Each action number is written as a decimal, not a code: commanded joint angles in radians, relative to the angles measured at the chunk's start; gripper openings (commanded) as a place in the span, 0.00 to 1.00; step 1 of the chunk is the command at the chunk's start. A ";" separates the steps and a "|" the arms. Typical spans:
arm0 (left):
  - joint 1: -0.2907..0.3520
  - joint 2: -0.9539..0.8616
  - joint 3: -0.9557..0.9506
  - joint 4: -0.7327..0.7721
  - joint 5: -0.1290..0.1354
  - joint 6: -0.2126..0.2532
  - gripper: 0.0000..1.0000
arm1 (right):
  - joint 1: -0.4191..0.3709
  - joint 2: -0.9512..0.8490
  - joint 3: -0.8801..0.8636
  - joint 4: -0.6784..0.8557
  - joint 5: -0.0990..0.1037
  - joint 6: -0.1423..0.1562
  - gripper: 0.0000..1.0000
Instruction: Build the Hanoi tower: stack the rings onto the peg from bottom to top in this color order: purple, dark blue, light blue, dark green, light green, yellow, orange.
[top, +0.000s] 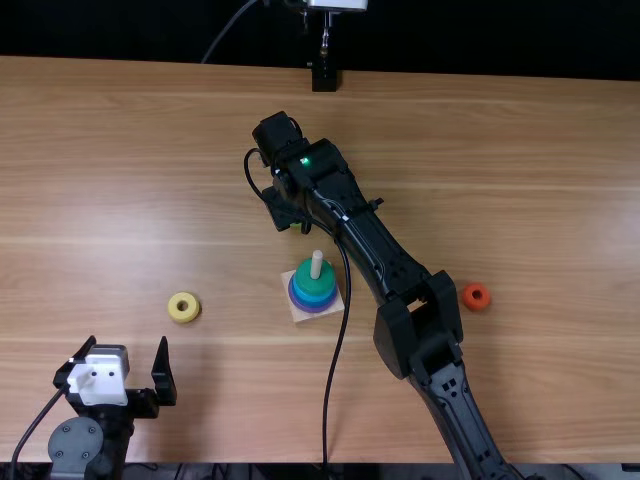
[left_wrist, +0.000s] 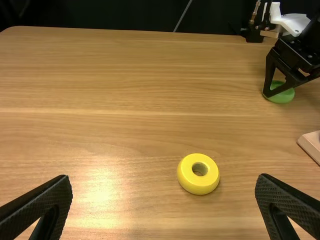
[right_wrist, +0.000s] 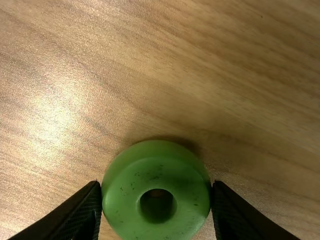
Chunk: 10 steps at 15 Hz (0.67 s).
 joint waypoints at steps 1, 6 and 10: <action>0.004 -0.012 -0.110 -0.078 0.007 0.005 1.00 | 0.002 0.042 0.017 -0.005 -0.004 0.008 0.00; 0.004 -0.012 -0.110 -0.078 0.007 0.005 1.00 | 0.002 -0.034 0.024 -0.065 0.003 0.000 0.00; 0.004 -0.012 -0.110 -0.078 0.007 0.005 1.00 | 0.000 -0.100 0.026 -0.119 -0.001 -0.003 0.00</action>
